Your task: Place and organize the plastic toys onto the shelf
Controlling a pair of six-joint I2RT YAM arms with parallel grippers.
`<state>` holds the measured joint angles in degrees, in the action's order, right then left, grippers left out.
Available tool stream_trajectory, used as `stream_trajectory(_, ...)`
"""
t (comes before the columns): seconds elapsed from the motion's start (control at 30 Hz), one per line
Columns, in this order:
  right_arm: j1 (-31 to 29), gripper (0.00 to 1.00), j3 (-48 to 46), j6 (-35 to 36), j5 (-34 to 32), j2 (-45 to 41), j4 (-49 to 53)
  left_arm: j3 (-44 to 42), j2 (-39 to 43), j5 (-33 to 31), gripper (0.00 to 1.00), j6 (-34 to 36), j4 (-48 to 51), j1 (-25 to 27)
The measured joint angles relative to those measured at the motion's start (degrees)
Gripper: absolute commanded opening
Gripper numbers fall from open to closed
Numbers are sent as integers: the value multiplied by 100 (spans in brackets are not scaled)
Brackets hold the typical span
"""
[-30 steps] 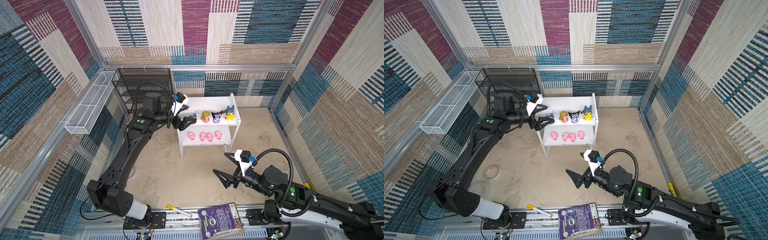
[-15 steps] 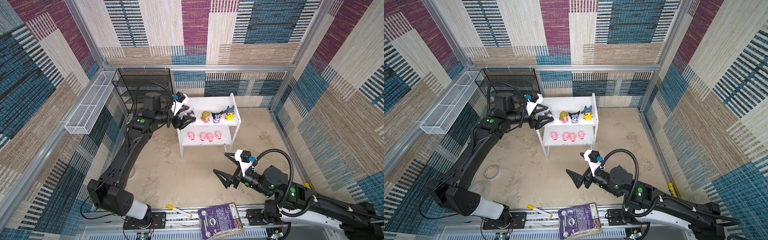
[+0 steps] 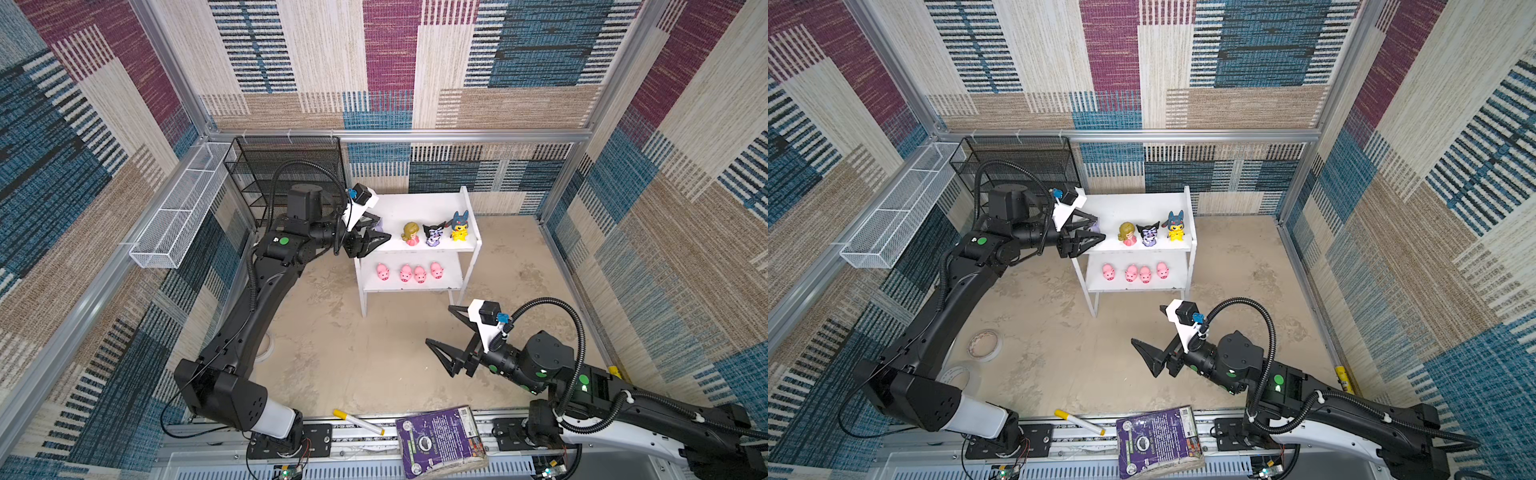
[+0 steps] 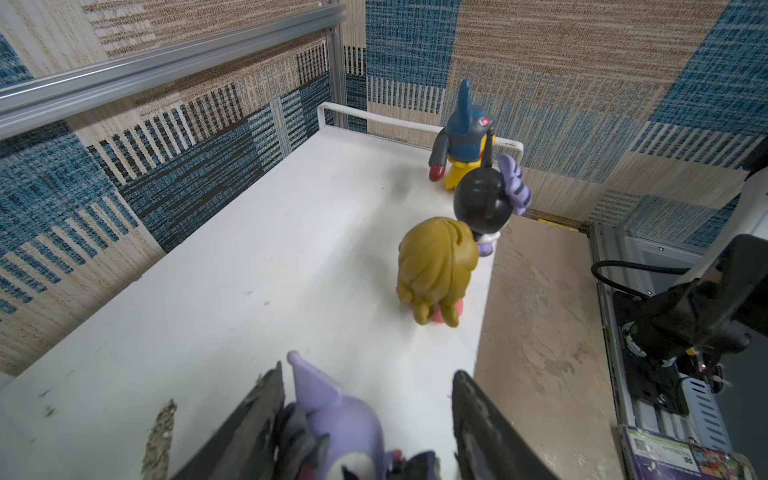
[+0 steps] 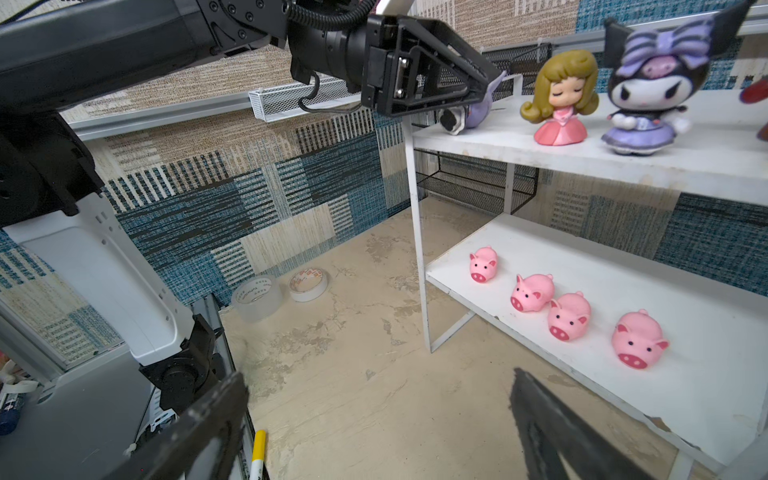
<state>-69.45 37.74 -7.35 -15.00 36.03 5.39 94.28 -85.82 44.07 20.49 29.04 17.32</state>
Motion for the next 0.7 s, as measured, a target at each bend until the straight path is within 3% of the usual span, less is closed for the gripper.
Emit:
stream_trajectory(0.23,0,100,0,17,4,26,-4,37,87,-17,81,2,72,4)
stream_trajectory(0.53,0,100,-28,15,44,-4,-37,184,240,-68,85,-44,216,4)
stream_trajectory(0.7,0,100,52,15,42,247,-79,420,343,-476,86,-297,520,4)
